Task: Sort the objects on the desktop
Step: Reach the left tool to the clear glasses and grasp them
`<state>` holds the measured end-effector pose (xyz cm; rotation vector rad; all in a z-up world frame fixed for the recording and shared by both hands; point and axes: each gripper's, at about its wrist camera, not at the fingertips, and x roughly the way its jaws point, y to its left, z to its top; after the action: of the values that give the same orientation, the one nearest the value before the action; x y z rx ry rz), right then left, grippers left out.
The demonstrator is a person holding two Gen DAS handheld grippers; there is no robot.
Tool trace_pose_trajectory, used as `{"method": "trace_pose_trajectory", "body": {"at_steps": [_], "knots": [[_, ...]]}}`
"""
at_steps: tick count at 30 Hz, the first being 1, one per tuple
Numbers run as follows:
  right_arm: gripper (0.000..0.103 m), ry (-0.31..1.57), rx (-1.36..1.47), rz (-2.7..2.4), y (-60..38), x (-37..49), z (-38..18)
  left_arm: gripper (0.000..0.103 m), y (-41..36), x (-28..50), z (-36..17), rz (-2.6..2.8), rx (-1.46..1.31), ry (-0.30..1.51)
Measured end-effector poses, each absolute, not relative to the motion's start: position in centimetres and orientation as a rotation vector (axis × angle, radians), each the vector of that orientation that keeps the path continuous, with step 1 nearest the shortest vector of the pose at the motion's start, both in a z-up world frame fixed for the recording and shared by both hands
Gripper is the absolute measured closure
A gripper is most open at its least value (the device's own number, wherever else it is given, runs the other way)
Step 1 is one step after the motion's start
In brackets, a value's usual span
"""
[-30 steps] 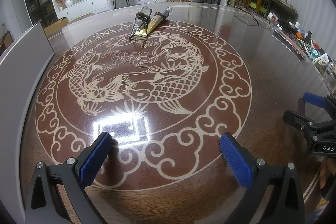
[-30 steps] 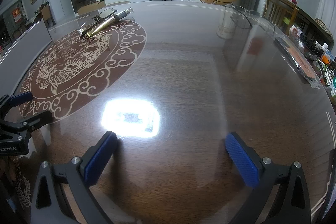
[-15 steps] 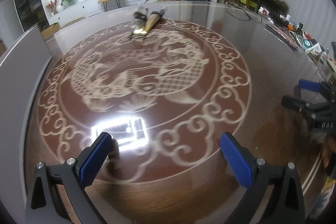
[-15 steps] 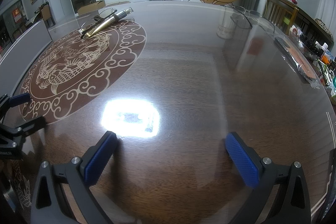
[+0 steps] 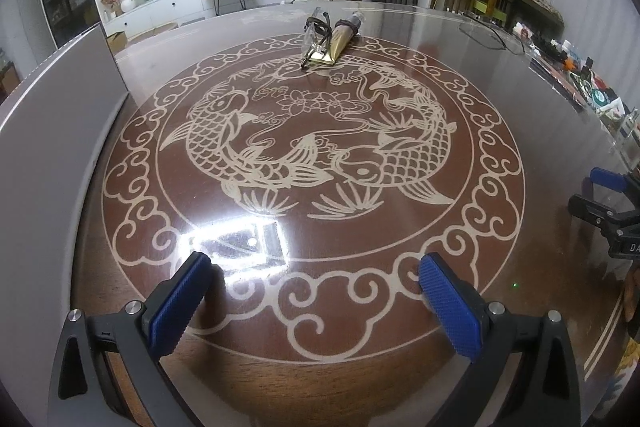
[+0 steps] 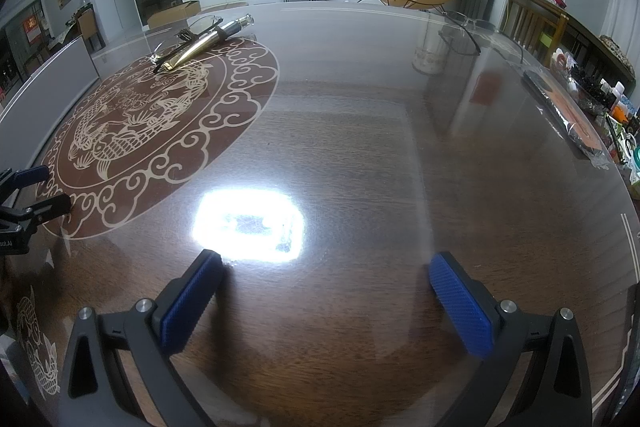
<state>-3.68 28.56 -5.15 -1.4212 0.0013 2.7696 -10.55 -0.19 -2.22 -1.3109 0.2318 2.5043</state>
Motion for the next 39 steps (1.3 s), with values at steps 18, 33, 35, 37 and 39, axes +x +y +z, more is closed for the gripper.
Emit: {"method": "trace_pose_trajectory", "body": {"at_steps": [18, 33, 35, 37, 39], "knots": [[0.0, 0.001, -1.421, 2.769, 28.6, -3.7, -5.1, 0.0, 5.2, -29.1, 0.8, 2.505, -1.31, 0.092], [0.0, 0.001, -1.421, 2.769, 28.6, -3.7, -5.1, 0.001, -1.6, -30.9, 0.9, 2.507, -1.342, -0.082], [0.0, 0.001, -1.421, 2.769, 28.6, -3.7, -5.1, 0.001, 0.1, -31.0, 0.7, 2.465, -1.336, 0.043], [0.0, 0.001, -1.421, 2.769, 28.6, -3.7, -5.1, 0.001, 1.8, -31.3, 0.7, 2.448, -1.33, 0.167], [0.0, 0.0, -1.421, 2.769, 28.6, -3.7, -5.1, 0.001, 3.1, -31.8, 0.0, 2.441, -1.332, 0.277]]}}
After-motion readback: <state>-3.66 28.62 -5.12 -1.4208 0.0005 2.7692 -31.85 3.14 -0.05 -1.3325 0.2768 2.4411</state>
